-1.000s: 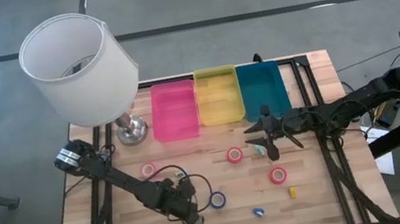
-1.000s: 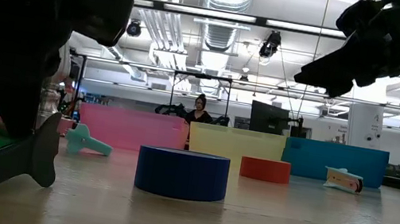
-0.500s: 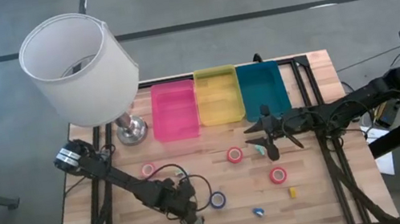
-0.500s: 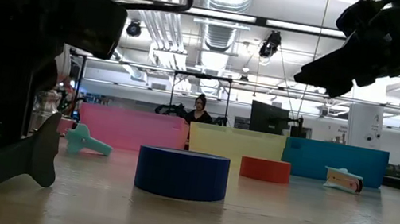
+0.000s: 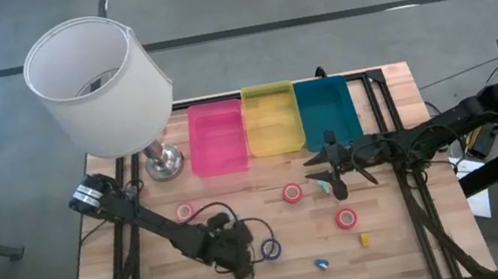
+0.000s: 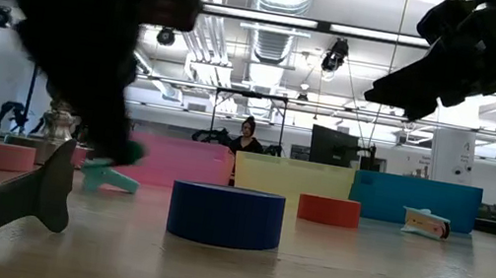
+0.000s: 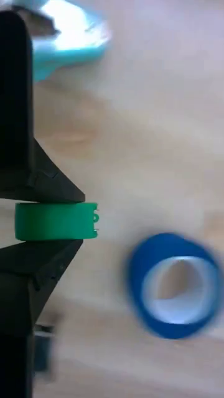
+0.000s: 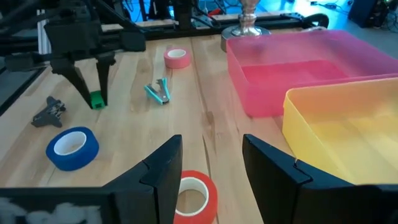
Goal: Pick and place Stapler, Stapler remover, tape
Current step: Put the green stapler into the pink bin
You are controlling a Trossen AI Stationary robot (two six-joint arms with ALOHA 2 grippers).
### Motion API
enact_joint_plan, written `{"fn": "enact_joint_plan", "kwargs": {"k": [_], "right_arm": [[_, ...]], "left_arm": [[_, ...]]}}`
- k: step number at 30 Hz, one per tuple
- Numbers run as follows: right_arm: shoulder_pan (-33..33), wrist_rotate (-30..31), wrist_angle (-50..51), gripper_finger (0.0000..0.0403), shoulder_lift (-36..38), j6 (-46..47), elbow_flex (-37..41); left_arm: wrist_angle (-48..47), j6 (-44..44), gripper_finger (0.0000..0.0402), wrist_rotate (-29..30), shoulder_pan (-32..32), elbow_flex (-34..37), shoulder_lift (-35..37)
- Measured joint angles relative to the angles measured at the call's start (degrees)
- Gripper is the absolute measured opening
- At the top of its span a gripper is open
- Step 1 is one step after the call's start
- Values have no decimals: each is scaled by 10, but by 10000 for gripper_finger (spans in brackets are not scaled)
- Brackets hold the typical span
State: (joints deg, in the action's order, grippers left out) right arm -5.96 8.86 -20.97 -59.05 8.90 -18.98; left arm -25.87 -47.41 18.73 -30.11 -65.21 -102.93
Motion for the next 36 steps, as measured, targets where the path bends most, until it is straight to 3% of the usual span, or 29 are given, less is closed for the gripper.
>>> {"fn": "enact_joint_plan", "kwargs": {"k": [4, 11, 14, 23, 31, 36], "right_arm": [[0, 0, -10, 164, 0, -1, 0], [0, 0, -11, 160, 0, -1, 0], [0, 0, -11, 163, 0, -1, 0], [0, 0, -10, 168, 0, -28, 0], [0, 0, -7, 166, 0, -29, 0], [0, 0, -7, 166, 0, -29, 0]], "left_arm": [[0, 29, 93, 44, 36, -26, 0], [19, 41, 81, 241, 106, -49, 1], [19, 53, 88, 282, 141, -55, 1], [18, 67, 86, 289, 240, -64, 1], [-13, 16, 90, 238, 320, -59, 2], [-42, -19, 87, 213, 332, -57, 2]]}}
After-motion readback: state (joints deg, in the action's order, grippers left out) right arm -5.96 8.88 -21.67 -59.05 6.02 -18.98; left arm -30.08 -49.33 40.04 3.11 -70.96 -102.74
